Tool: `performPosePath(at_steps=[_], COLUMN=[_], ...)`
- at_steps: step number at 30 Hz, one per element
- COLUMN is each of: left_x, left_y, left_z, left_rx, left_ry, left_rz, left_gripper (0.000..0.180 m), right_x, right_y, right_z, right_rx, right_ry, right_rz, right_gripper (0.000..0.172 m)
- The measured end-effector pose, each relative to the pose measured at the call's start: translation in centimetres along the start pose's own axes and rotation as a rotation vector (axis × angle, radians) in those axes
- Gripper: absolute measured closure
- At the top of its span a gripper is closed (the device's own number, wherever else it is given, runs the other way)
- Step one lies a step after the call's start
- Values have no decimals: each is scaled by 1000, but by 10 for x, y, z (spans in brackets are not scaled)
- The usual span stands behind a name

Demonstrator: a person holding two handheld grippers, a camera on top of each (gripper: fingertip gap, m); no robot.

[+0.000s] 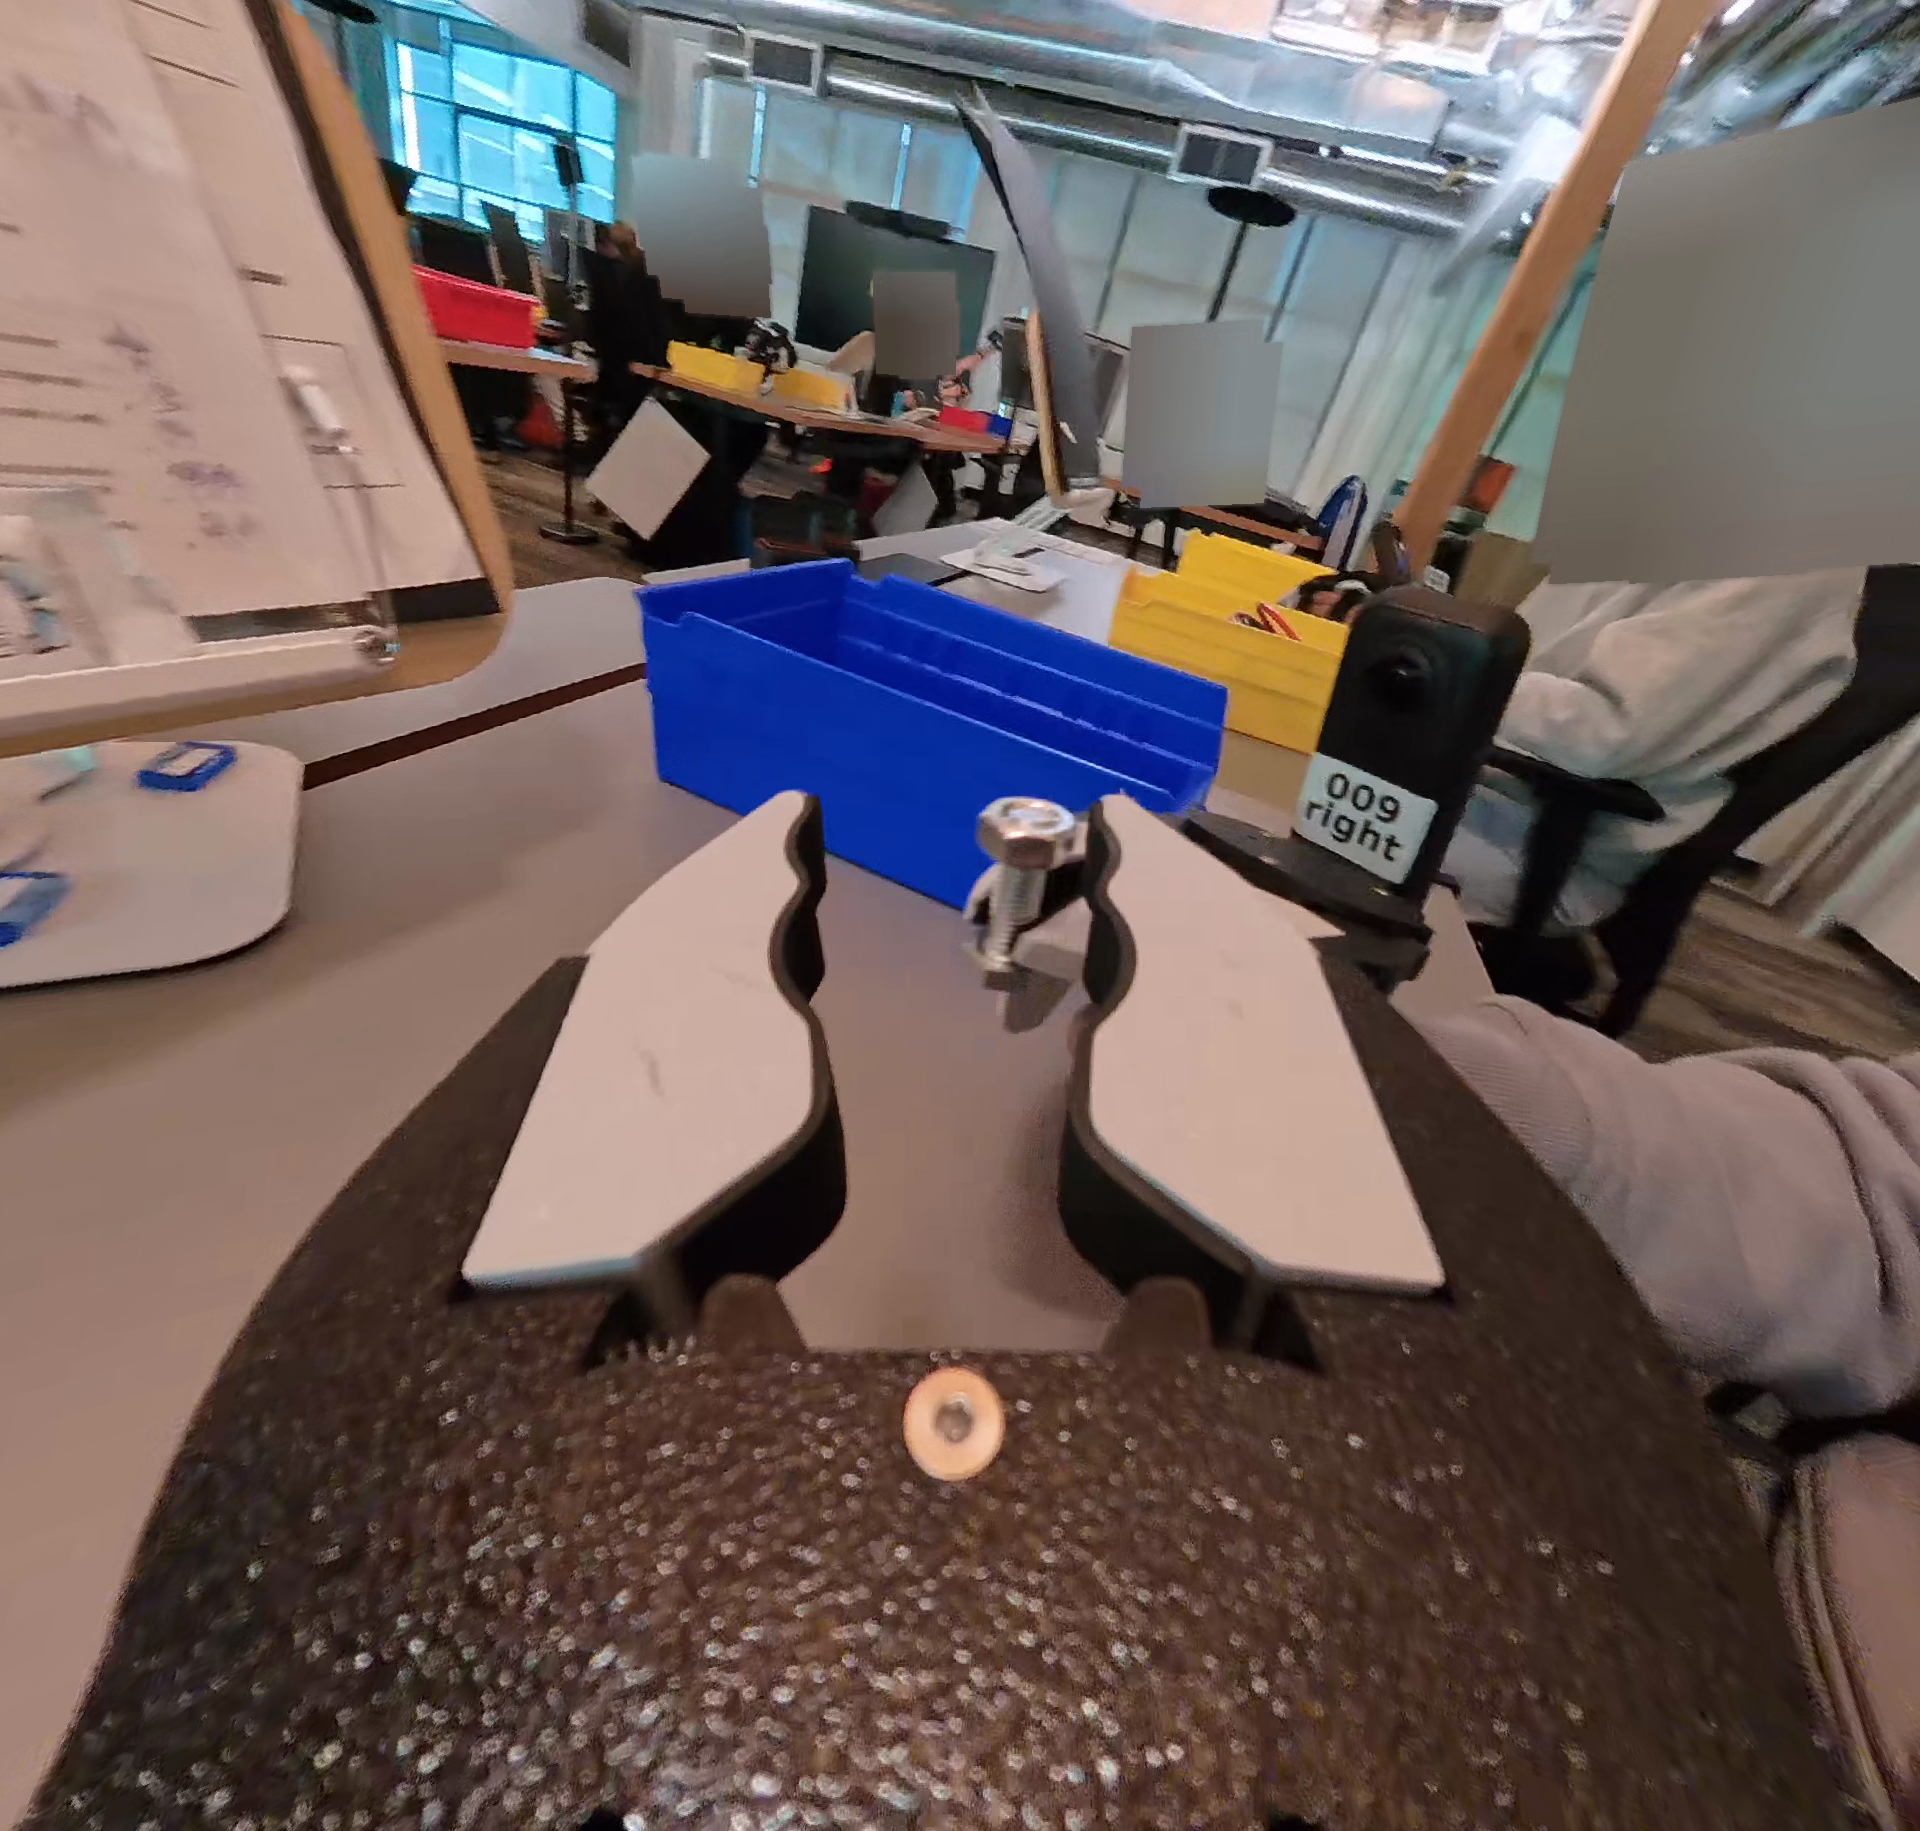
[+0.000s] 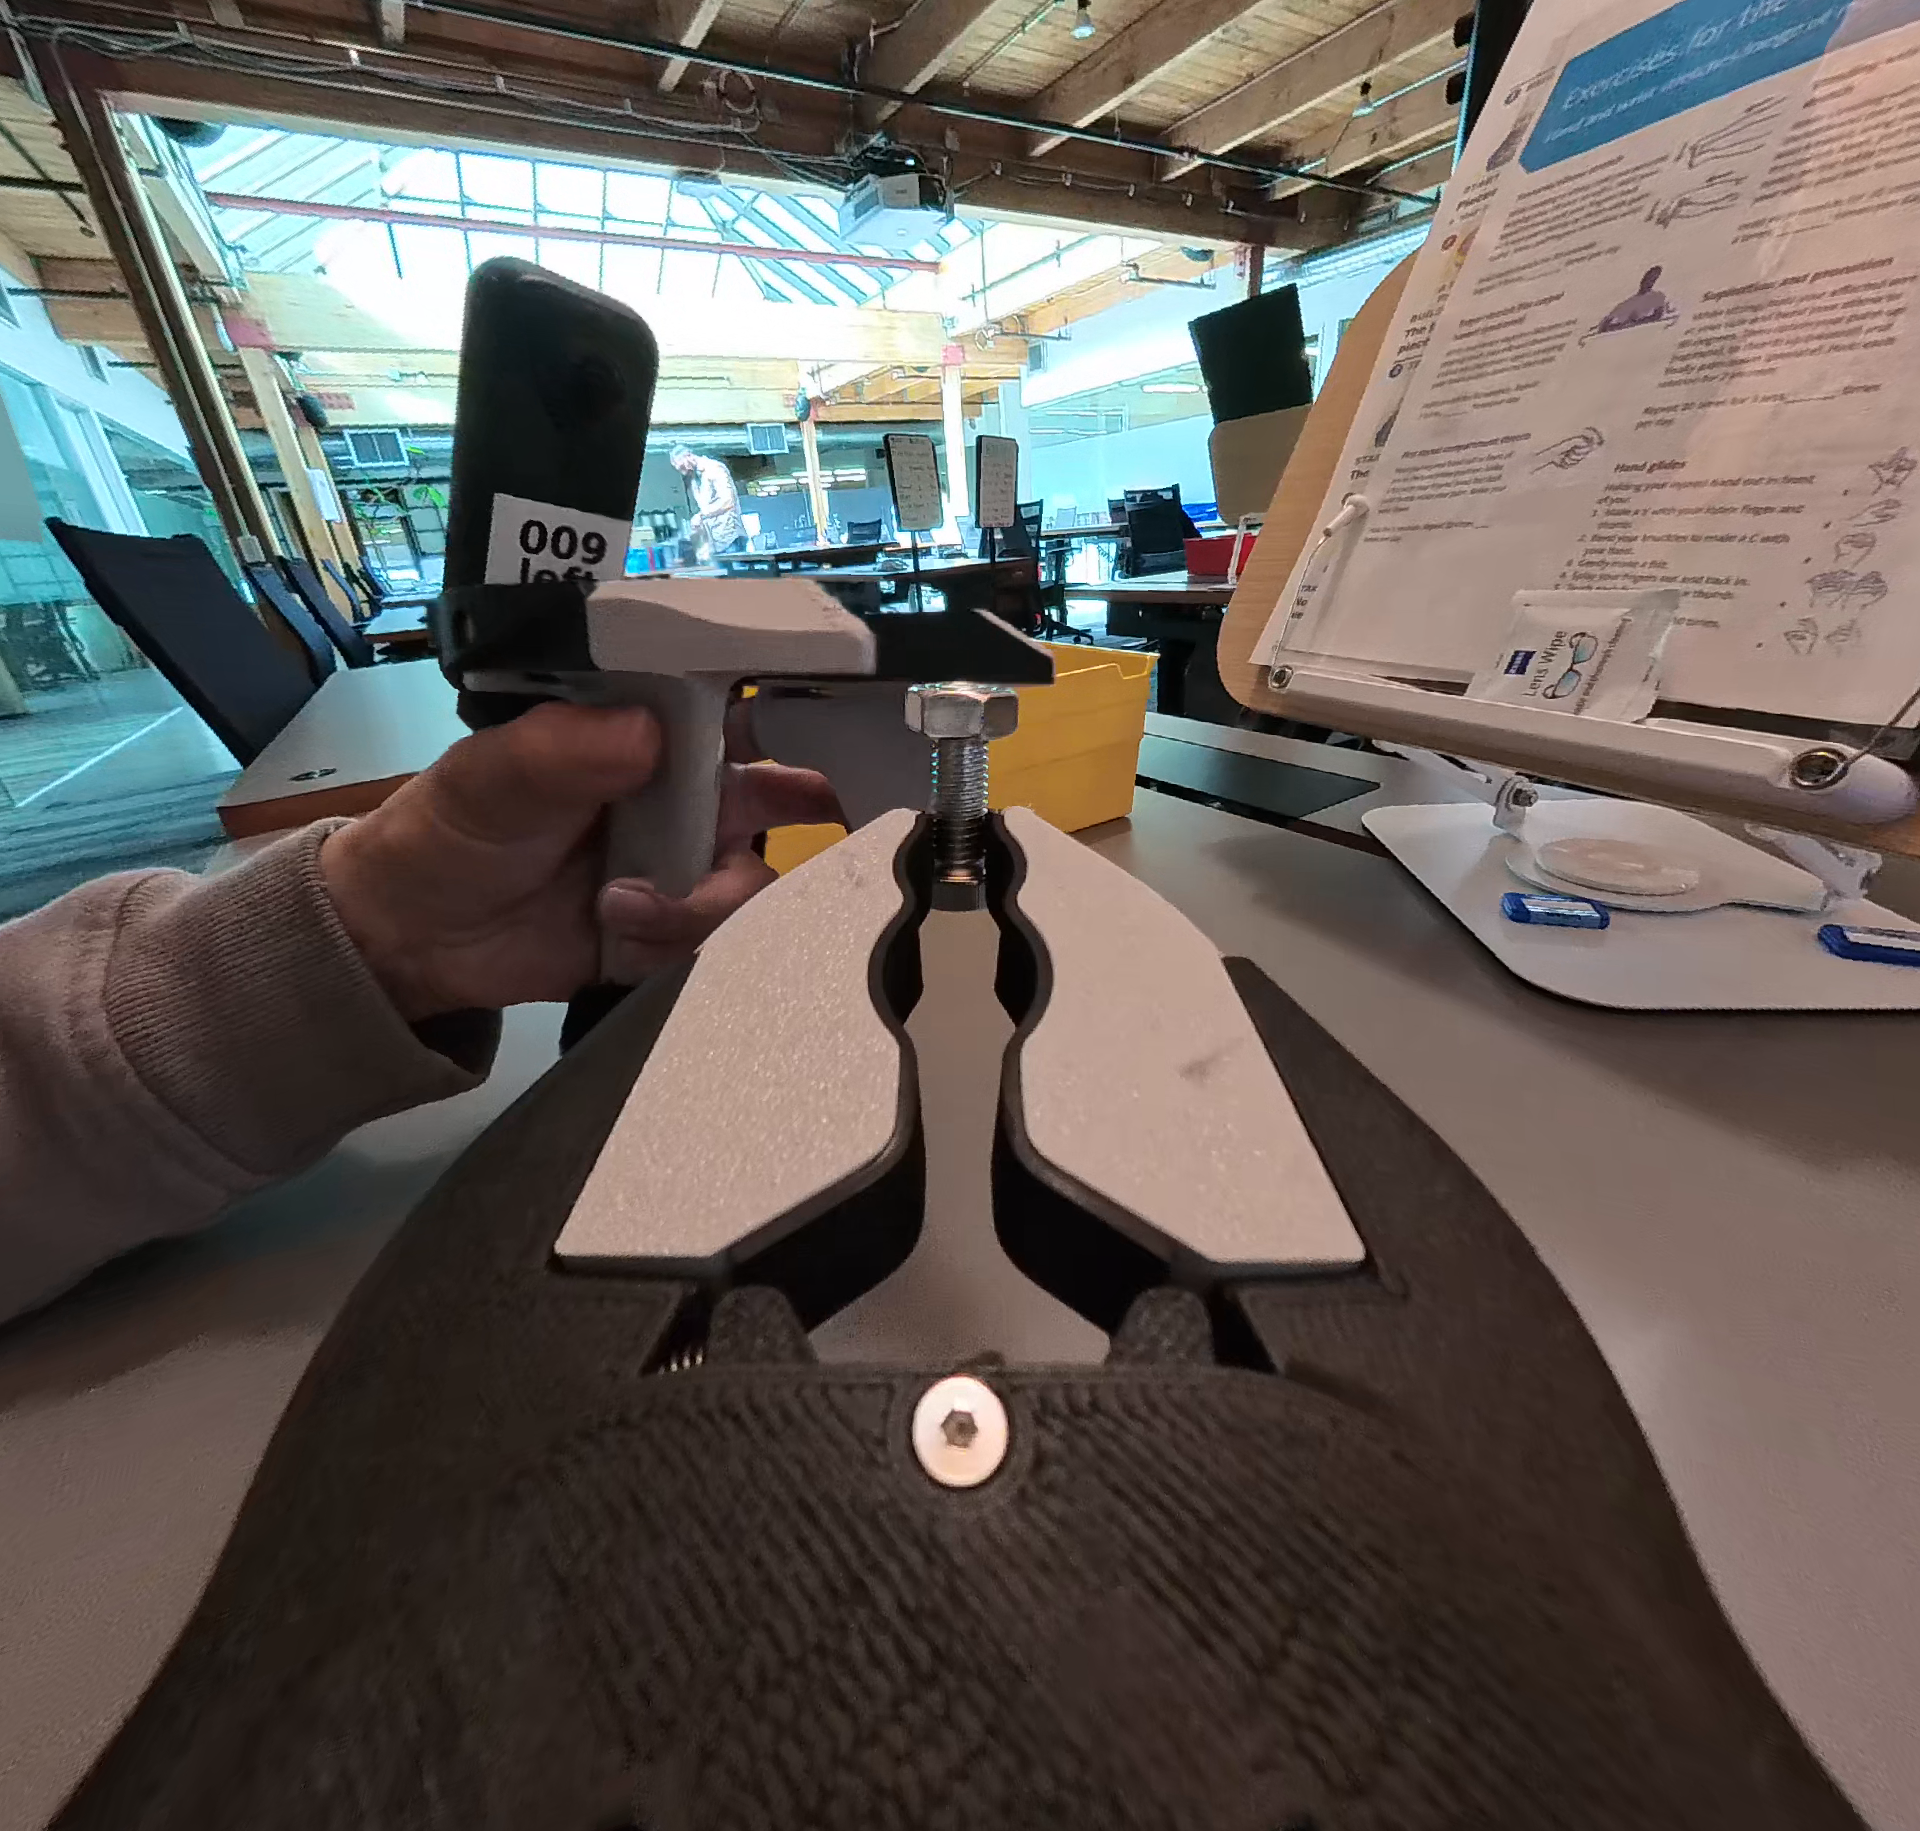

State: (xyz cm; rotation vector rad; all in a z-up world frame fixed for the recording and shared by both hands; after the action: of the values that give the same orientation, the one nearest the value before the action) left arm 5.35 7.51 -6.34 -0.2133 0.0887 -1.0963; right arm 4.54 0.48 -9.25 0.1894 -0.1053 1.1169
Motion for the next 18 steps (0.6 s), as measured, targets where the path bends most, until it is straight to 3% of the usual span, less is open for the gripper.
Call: performPosePath(at_steps=[5,8,13,18], left_x=[1,-15,-12,6], left_y=[8,31,19,2], left_z=[-6,-6,2,-9], left_rx=[28,63,10,42], left_ry=[43,69,-2,54], left_rz=[71,223,115,55], left_gripper=[132,145,135,127], right_x=[0,-3,-1,0], right_y=[-3,-4,-3,-1], right_z=[-1,3,1,0], right_rx=[5,19,21,27], right_ry=[11,-21,-10,-4], right_rz=[-18,-13,-8,5], right_gripper=[163,163,163,163])
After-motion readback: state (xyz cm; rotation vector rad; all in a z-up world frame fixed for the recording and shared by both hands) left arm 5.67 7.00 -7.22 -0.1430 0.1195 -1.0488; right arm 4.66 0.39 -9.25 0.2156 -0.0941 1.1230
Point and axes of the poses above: each gripper's, where its closed fingertips meet, x out along the fingers, z out of its top, y = z × x across the jaws, the point moved 4 cm from there along -x, back along the fingers, and after that the axes turned 1 degree about x, right-handed, at the moved point
